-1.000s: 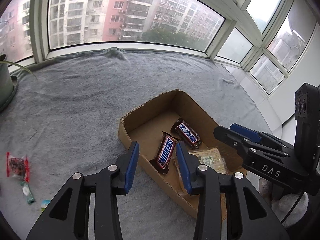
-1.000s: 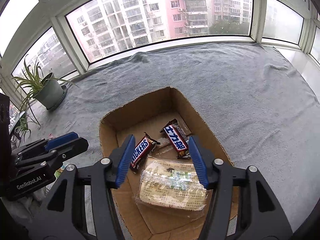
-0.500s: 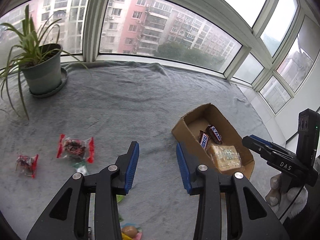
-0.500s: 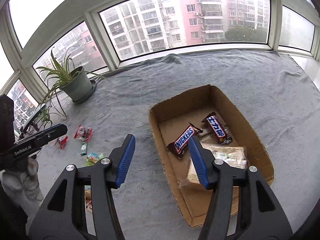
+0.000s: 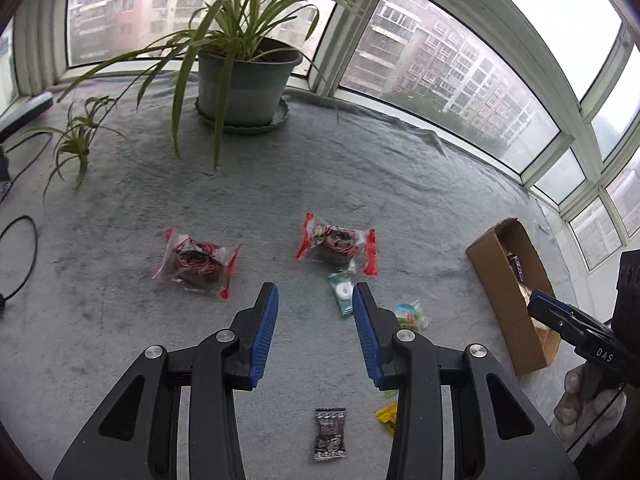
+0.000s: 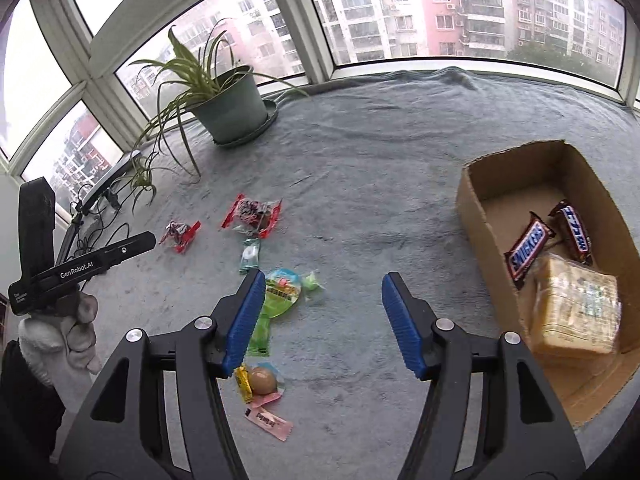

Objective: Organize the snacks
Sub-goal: 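Move the left gripper to the black candy packet while the right approaches the green packet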

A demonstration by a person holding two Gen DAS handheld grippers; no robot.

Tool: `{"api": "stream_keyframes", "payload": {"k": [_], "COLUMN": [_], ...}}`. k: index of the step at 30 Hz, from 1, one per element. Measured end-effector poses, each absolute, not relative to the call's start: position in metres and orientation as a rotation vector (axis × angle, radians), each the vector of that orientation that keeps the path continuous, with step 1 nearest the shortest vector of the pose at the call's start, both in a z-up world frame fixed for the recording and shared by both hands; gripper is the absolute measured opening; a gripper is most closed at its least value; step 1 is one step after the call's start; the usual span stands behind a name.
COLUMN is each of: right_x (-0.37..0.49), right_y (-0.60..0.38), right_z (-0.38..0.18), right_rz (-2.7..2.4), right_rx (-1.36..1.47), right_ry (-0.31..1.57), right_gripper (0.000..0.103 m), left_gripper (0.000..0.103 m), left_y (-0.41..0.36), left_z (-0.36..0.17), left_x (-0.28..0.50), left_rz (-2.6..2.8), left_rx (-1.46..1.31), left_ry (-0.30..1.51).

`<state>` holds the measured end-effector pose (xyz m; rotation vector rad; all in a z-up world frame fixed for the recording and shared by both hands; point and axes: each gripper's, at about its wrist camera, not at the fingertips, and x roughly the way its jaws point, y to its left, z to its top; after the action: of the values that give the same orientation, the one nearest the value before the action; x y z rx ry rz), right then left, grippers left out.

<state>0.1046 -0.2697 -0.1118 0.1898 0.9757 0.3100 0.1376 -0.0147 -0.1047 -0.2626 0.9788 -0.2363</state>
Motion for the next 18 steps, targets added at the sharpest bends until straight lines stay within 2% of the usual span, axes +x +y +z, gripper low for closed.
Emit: {"api": "stream_keyframes", "payload": {"k": [7, 10, 18], "right_x": [0.112, 0.115, 0.130], "right_y": [-0.224, -0.213, -0.205], "right_z": [-0.146, -0.157, -0.179], "right_rz": [0.385, 0.394, 0.391], "right_rx": [0.128, 0.094, 0.054], "right_ry": [1.046, 1.072, 1.119], "right_gripper": [0.063, 0.058, 0.056], "left_gripper": [0.037, 0.037, 0.037], "left_y": [-0.019, -0.028, -0.045], "left_z": [-0.128, -0.142, -0.168], "left_x": [0.106, 0.084, 0.050], "left_rz": [-0.271, -0.291, -0.290], "left_rx": [-0.199, -0.170, -0.110], "left_ry": [1.025, 1.050, 1.094]}}
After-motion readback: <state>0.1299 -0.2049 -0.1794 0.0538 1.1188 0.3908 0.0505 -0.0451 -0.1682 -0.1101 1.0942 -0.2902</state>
